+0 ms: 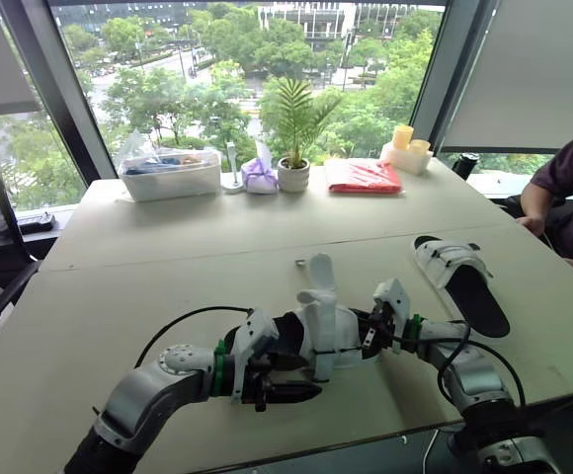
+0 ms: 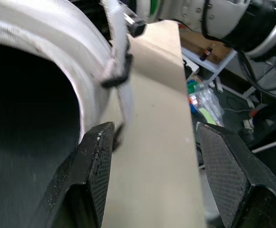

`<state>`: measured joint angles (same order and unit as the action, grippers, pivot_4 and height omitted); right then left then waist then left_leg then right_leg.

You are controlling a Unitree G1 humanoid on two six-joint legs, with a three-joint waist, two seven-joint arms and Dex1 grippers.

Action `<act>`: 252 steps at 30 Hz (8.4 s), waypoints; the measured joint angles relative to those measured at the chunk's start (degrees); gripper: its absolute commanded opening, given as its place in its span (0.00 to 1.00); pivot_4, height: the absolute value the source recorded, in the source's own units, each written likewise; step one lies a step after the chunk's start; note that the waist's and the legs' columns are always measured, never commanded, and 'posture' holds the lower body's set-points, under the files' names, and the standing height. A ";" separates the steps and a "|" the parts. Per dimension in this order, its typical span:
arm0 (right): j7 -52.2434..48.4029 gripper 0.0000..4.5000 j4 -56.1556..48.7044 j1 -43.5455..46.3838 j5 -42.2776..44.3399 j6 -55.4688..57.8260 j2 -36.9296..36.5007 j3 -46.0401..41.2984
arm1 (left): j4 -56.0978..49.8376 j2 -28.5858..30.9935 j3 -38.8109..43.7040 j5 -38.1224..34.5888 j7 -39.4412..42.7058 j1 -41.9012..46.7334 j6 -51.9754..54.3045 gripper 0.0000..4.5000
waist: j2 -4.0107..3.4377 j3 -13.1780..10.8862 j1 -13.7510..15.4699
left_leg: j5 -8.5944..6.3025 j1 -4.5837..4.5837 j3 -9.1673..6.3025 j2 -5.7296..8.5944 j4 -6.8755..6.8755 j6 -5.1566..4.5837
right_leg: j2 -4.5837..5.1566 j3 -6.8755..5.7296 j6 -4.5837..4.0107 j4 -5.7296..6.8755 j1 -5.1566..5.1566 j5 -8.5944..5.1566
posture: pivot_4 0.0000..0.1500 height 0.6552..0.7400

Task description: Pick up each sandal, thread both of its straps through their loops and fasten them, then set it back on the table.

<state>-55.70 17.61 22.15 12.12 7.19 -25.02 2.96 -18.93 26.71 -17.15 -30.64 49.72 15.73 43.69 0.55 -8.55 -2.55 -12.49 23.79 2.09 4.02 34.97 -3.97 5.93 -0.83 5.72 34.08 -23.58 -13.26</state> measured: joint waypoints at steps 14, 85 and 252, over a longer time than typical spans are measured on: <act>1.33 0.00 -3.00 -1.92 0.01 0.88 -0.53 -0.31 | 8.58 -4.95 -4.79 4.61 1.67 3.52 -3.11 0.01 | 0.00 0.00 0.48 | -0.03 0.11 0.00 -0.01 -0.01 0.04 | 0.02 -0.01 0.00 -0.04 -0.10 0.00 | 1.00 0.99; 1.48 0.00 -1.17 -0.81 -0.02 -0.15 0.03 0.07 | 58.71 -12.48 11.65 4.22 5.59 33.93 -12.04 0.82 | 0.18 0.01 0.06 | -0.04 0.10 0.00 -0.01 0.09 0.05 | 0.02 -0.03 0.03 0.02 -0.07 0.06 | 1.00 0.99; 3.39 0.00 3.33 -0.04 -1.26 -5.90 -1.20 0.39 | 23.17 -22.76 0.82 -4.14 -19.87 23.75 5.87 0.64 | 0.45 -0.18 1.90 | -0.36 -0.27 -0.32 -0.10 1.01 0.03 | 0.87 -1.77 0.38 -0.11 0.49 0.54 | 1.00 0.99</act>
<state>-52.31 20.94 22.11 10.86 1.29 -26.23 3.34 4.23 3.95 -16.33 -34.78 29.86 39.48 49.56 1.00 -8.74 -0.64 -12.85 23.52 1.78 3.92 35.98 -3.95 6.80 -2.60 6.11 33.97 -23.09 -12.72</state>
